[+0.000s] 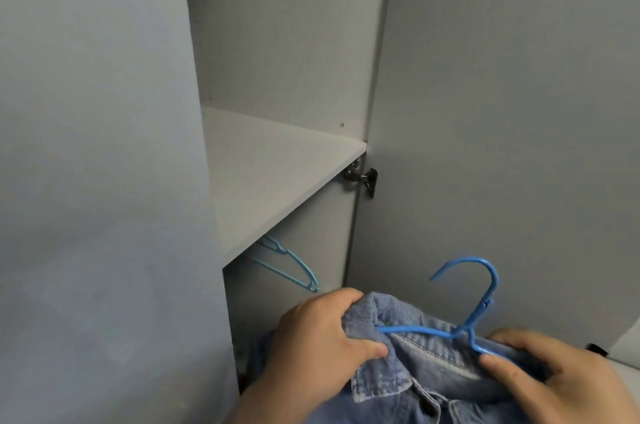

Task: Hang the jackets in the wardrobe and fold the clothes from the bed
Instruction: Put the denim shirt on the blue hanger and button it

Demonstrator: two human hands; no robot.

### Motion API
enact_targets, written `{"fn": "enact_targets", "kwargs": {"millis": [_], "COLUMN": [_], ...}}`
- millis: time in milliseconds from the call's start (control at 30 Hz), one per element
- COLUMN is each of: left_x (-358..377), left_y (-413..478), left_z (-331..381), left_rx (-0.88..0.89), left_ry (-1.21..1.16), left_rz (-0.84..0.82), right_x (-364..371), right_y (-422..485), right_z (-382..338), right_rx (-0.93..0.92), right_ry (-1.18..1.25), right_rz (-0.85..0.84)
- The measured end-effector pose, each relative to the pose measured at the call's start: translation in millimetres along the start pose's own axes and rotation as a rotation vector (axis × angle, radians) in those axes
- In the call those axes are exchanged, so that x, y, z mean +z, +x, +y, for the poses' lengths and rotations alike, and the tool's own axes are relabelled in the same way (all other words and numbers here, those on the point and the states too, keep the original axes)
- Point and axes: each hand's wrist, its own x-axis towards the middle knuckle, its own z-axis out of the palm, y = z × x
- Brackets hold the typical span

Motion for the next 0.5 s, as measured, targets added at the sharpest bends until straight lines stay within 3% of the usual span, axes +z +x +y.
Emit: {"fn": "enact_targets", "kwargs": {"millis": [367,500], "left_x": [23,37], "left_y": [37,38], "left_z": [-36,-52], "left_rx": [-0.043,-0.051], "left_ry": [-0.113,0.063], "left_rz": [0.163,0.279], "right_x": [41,56], "right_y": [61,63], "right_z": [18,18], "right_rx": [-0.052,-0.029], "right_ry": [0.189,0.187], "right_rz": [-0.152,-0.182]}}
